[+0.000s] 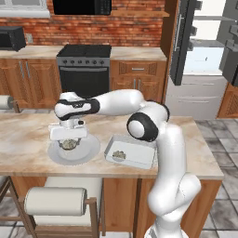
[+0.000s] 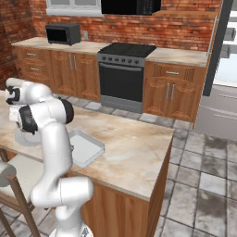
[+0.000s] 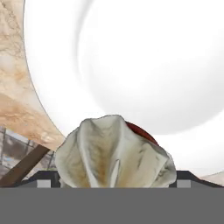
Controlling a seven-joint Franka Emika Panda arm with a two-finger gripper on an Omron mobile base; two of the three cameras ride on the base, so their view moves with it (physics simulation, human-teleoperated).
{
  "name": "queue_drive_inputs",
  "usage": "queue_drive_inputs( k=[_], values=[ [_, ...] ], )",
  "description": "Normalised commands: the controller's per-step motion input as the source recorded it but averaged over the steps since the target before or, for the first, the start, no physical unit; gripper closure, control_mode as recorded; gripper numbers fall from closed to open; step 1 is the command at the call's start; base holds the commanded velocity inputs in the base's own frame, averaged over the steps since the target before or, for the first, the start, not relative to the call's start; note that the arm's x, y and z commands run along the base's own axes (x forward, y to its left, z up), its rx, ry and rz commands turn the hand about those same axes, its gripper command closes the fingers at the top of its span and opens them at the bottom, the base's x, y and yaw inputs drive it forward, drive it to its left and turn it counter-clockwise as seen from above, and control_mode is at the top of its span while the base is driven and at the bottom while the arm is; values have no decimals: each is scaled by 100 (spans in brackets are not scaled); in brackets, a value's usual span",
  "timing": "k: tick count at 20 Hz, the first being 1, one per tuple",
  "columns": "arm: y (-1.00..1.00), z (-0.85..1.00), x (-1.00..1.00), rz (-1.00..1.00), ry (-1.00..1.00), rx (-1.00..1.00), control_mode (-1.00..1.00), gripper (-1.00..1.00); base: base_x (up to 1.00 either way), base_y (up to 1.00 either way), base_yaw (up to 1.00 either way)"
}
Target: Place two dumplings into each of the tupperware containers and then place the containers in the fridge.
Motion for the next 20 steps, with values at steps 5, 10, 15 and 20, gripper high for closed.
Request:
queue_drive_inputs(
  k=[5, 10, 15, 20],
  values=[
    [-100, 31, -70, -5, -1, 6, -100, 100, 0, 0, 0],
    [-100, 15, -49, -10, 0, 10, -100, 100, 0, 0, 0],
    [-99, 0, -19, -17, -2, 1, -100, 100, 0, 0, 0],
    [-84, 5, 0, -28, 0, -4, -100, 100, 0, 0, 0]
  ],
)
